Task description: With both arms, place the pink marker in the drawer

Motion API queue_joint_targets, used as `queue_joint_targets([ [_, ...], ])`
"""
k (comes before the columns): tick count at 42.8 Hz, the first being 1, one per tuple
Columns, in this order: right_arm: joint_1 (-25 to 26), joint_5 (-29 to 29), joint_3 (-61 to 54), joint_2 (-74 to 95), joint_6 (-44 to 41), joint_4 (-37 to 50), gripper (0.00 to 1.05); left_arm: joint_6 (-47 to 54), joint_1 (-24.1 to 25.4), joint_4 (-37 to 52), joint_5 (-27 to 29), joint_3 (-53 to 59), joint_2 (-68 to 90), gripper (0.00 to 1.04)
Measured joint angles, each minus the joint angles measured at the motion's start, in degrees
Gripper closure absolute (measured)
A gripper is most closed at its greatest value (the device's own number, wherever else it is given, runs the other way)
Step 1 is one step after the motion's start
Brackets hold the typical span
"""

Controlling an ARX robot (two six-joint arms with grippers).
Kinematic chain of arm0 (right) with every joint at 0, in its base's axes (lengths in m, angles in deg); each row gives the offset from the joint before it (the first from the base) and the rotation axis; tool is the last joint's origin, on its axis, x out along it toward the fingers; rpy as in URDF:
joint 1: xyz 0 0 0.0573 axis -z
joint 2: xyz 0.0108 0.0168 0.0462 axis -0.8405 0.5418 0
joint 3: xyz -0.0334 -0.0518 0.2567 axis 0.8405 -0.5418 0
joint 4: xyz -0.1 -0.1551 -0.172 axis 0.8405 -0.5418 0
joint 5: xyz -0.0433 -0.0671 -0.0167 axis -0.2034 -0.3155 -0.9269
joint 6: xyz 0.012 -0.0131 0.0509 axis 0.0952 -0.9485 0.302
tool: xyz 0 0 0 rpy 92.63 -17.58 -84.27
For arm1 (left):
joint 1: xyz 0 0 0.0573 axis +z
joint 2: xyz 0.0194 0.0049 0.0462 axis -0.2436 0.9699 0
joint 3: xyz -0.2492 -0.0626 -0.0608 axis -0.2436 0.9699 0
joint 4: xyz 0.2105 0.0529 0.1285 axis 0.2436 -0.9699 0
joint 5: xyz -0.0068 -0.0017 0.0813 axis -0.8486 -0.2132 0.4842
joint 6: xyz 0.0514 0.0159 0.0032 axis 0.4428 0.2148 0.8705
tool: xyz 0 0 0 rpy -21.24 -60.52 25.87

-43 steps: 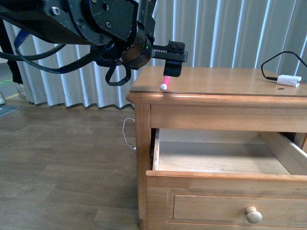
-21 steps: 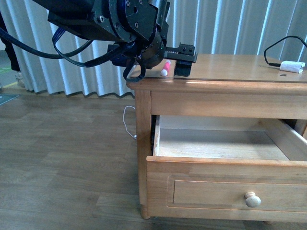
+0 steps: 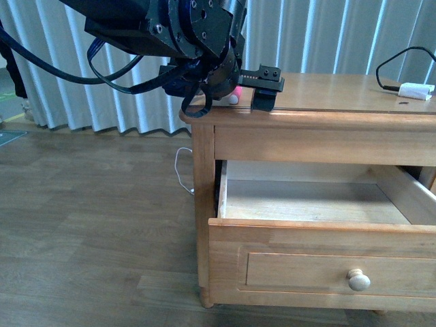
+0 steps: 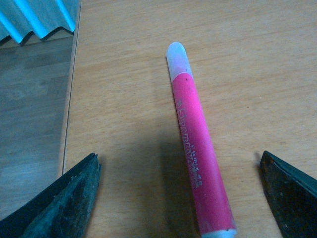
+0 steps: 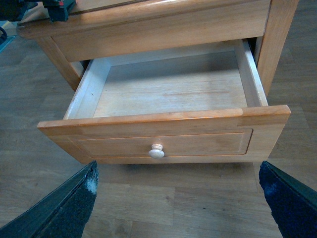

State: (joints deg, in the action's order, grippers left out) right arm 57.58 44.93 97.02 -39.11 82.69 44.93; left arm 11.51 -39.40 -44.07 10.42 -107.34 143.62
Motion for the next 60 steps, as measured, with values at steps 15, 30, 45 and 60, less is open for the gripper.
queue_joint_targets([
  [15,0.0,0.0,0.0,0.0,0.0,0.0,0.09,-0.5,-0.5,-4.7,0.0,-3.3,1.2,0.2],
  [30,0.0,0.0,0.0,0.0,0.0,0.0,0.09,0.8,-0.8,-5.5,0.0,-3.4,1.2,0.73],
  [45,0.0,0.0,0.0,0.0,0.0,0.0,0.09,1.6,0.0,1.2,-3.7,4.2,-2.6,0.9],
  [60,0.0,0.0,0.0,0.0,0.0,0.0,0.09,5.5,-0.3,12.1,-16.6,23.4,-16.6,0.9],
])
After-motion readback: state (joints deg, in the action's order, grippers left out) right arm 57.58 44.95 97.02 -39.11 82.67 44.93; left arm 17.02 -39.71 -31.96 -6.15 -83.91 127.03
